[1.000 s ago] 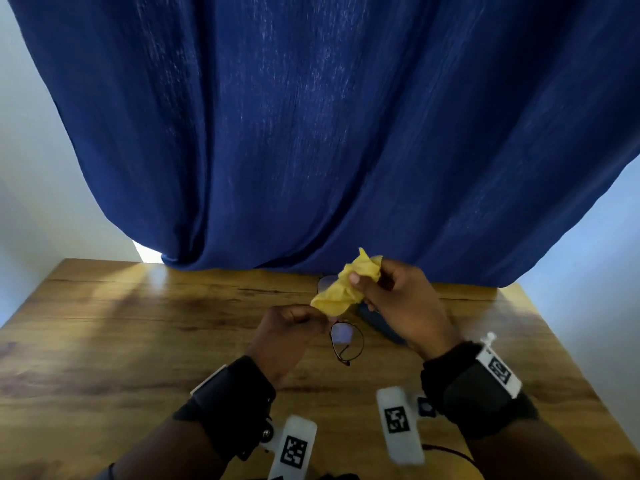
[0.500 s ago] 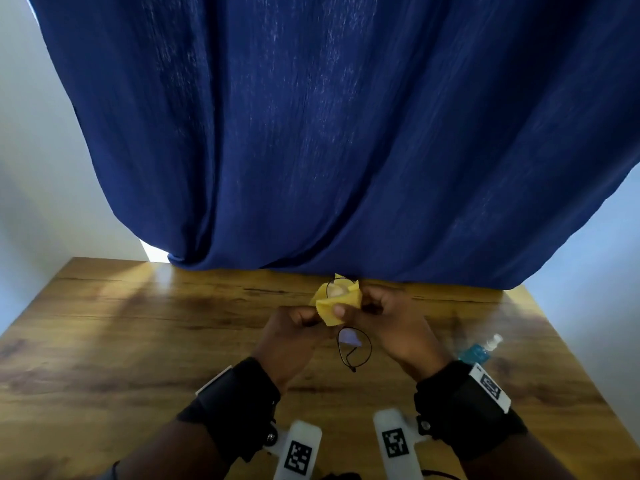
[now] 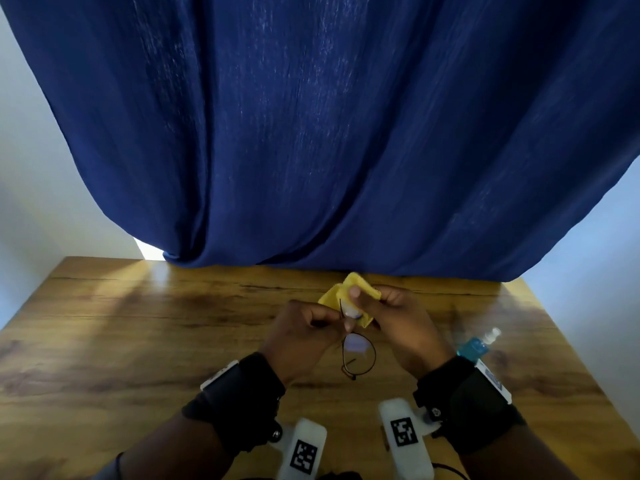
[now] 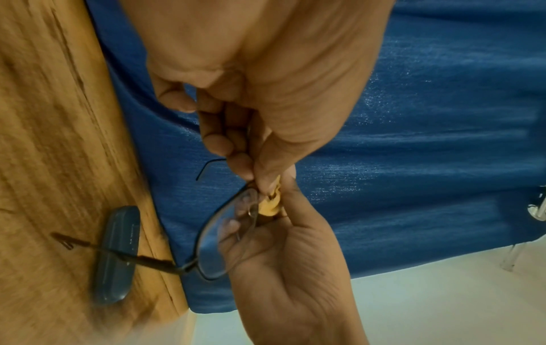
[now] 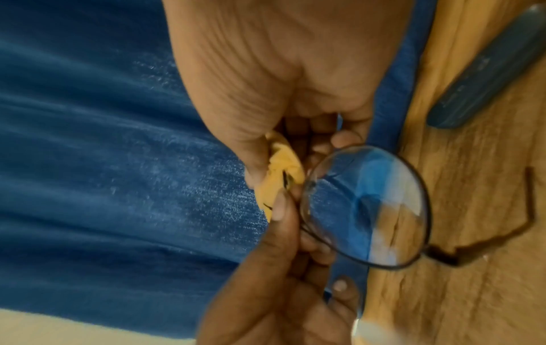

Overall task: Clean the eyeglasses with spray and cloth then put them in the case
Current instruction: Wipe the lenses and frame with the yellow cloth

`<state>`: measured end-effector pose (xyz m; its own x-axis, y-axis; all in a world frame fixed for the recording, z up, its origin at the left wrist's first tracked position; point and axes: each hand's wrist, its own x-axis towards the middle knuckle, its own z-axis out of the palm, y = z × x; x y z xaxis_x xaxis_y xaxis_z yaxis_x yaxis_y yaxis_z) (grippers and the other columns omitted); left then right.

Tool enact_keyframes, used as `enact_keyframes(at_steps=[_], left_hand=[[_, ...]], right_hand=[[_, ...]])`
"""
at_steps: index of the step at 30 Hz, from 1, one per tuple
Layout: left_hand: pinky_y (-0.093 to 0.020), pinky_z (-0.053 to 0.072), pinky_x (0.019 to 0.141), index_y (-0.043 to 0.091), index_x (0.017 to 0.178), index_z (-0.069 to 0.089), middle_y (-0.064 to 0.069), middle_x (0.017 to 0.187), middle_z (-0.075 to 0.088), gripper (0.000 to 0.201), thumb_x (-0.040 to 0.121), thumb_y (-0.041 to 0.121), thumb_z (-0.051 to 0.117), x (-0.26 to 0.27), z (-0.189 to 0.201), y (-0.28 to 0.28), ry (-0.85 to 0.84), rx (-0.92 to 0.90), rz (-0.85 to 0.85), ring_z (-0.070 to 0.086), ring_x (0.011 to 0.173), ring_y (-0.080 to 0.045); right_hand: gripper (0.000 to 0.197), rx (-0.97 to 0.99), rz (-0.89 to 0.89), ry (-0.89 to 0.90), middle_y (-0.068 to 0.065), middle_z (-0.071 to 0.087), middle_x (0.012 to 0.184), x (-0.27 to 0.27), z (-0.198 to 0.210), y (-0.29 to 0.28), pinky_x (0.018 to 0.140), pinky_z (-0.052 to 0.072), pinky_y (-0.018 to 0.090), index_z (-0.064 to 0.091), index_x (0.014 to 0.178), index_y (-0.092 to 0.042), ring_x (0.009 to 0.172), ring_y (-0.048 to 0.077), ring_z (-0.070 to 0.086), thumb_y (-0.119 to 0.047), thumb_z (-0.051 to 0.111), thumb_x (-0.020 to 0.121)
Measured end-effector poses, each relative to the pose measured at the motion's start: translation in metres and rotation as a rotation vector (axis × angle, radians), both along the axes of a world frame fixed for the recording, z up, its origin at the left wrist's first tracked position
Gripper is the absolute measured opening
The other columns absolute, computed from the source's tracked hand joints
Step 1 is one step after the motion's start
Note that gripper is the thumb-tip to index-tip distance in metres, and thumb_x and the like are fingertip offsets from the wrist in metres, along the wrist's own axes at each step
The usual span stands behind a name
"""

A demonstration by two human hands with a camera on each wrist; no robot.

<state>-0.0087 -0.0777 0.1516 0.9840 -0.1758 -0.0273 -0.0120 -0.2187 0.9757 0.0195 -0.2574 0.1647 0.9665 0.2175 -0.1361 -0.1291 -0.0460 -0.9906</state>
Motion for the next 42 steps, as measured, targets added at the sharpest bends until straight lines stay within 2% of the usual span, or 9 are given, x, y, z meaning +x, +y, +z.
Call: enact_keyframes(at_steps=[6, 11, 18, 21, 25, 33, 36, 39, 42], left_hand=[[-0.023, 0.042, 0.057, 0.015, 0.078, 0.078, -0.006, 0.069, 0.071, 0.024, 0.087, 0.037, 0.077, 0.011, -0.005, 0.004, -0.124, 0.251, -0.013, 0.055, 0.059, -0.006], [-0.022, 0.05, 0.062, 0.028, 0.08, 0.079, 0.009, 0.076, 0.074, 0.011, 0.09, 0.032, 0.076, 0.019, 0.006, 0.002, -0.24, 0.263, -0.068, 0.065, 0.068, -0.004], [-0.036, 0.056, 0.071, 0.024, 0.083, 0.083, 0.004, 0.079, 0.077, 0.009, 0.088, 0.03, 0.078, 0.026, 0.014, 0.006, -0.254, 0.247, -0.012, 0.071, 0.076, -0.015], [-0.033, 0.053, 0.064, 0.023, 0.08, 0.083, 0.002, 0.075, 0.076, 0.011, 0.089, 0.029, 0.078, 0.027, 0.015, 0.007, -0.272, 0.245, -0.001, 0.069, 0.07, -0.016], [-0.031, 0.052, 0.064, 0.018, 0.078, 0.08, 0.003, 0.075, 0.074, 0.015, 0.089, 0.026, 0.077, 0.03, 0.017, 0.007, -0.339, 0.256, 0.019, 0.067, 0.071, -0.017], [-0.025, 0.05, 0.065, 0.02, 0.082, 0.082, 0.006, 0.075, 0.073, 0.009, 0.088, 0.026, 0.078, 0.033, 0.02, 0.007, -0.351, 0.229, 0.022, 0.066, 0.073, -0.013], [-0.023, 0.047, 0.061, 0.02, 0.08, 0.081, 0.004, 0.071, 0.073, 0.015, 0.089, 0.03, 0.077, 0.032, 0.024, 0.0, -0.366, 0.259, -0.001, 0.065, 0.072, -0.018], [-0.025, 0.045, 0.059, 0.015, 0.075, 0.08, 0.001, 0.069, 0.071, 0.02, 0.089, 0.03, 0.077, 0.031, 0.025, -0.01, -0.367, 0.27, -0.028, 0.063, 0.071, -0.02], [-0.022, 0.05, 0.062, 0.018, 0.077, 0.08, 0.007, 0.074, 0.072, 0.016, 0.089, 0.028, 0.078, 0.031, 0.024, -0.014, -0.39, 0.26, -0.038, 0.066, 0.073, -0.014]], right_hand=[[0.028, 0.029, 0.129, 0.095, 0.018, 0.078, 0.101, 0.01, 0.003, -0.005, 0.094, 0.056, 0.035, 0.078, 0.107, -0.006, 0.093, 0.021, 0.074, -0.01, 0.084, 0.08], [0.051, 0.08, -0.056, 0.063, 0.016, 0.079, 0.102, 0.02, 0.003, -0.003, 0.094, 0.056, 0.043, 0.076, 0.102, 0.003, 0.1, 0.032, 0.073, -0.035, 0.091, 0.071], [0.047, 0.182, -0.244, 0.052, 0.014, 0.079, 0.107, 0.017, 0.003, 0.005, 0.107, 0.051, 0.053, 0.078, 0.107, -0.007, 0.108, 0.03, 0.074, -0.05, 0.065, 0.094], [0.041, 0.153, -0.159, -0.047, 0.019, 0.077, 0.107, 0.011, 0.001, 0.009, 0.102, 0.054, 0.054, 0.075, 0.108, -0.003, 0.108, 0.038, 0.072, -0.041, 0.069, 0.095], [0.027, 0.159, -0.1, -0.091, 0.016, 0.077, 0.096, 0.01, 0.003, 0.012, 0.09, 0.06, 0.038, 0.072, 0.108, -0.001, 0.1, 0.031, 0.073, -0.02, 0.078, 0.09], [0.039, 0.175, 0.099, -0.029, 0.02, 0.075, 0.116, 0.019, 0.015, -0.014, 0.104, 0.054, 0.042, 0.071, 0.12, -0.001, 0.115, 0.034, 0.07, -0.009, 0.078, 0.082], [0.031, 0.06, -0.009, -0.116, 0.012, 0.079, 0.106, 0.017, 0.02, -0.01, 0.095, 0.058, 0.041, 0.075, 0.11, -0.004, 0.105, 0.029, 0.074, -0.023, 0.078, 0.085], [0.032, -0.049, -0.172, -0.173, 0.003, 0.069, 0.07, 0.017, 0.024, 0.0, 0.064, 0.053, 0.037, 0.068, 0.077, -0.007, 0.068, 0.018, 0.064, -0.034, 0.086, 0.08], [0.051, -0.085, -0.258, -0.225, 0.014, 0.059, 0.061, 0.017, 0.028, 0.002, 0.056, 0.045, 0.034, 0.059, 0.07, 0.002, 0.059, 0.016, 0.054, -0.041, 0.083, 0.083]])
